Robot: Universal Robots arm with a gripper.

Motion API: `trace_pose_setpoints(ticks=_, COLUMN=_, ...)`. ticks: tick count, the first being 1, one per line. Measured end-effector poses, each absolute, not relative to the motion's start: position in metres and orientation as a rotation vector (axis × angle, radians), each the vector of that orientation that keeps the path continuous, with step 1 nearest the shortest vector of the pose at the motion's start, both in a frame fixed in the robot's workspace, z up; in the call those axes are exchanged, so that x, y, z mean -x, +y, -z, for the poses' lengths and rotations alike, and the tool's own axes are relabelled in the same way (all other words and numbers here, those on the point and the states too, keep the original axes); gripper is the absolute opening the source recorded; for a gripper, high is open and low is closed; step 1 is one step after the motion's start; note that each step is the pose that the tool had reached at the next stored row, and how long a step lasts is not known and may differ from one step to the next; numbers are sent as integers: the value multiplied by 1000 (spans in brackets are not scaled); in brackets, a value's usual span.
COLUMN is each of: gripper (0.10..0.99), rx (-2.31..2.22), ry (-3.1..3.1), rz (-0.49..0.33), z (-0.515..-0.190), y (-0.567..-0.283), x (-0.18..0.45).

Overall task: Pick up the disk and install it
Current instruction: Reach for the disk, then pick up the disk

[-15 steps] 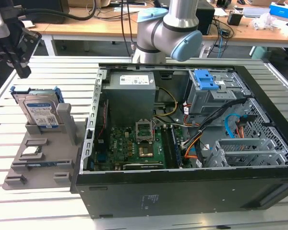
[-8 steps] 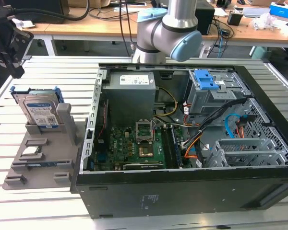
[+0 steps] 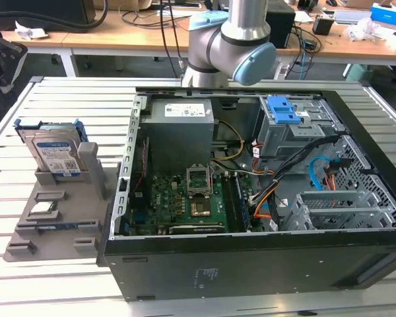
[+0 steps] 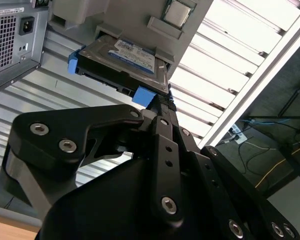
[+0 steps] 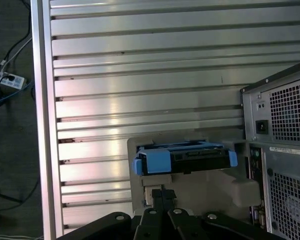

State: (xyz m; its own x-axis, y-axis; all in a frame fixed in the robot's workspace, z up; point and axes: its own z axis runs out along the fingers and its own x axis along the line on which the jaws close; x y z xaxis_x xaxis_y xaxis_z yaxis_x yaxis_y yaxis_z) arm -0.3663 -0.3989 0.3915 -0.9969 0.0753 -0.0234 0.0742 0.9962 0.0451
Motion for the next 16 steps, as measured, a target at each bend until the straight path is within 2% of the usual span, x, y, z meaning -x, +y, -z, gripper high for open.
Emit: trace_pose_setpoints(ticks=16, gripper=106, rx=-116, ry=3114, rz=-69, z=-392, y=-399, x=367)
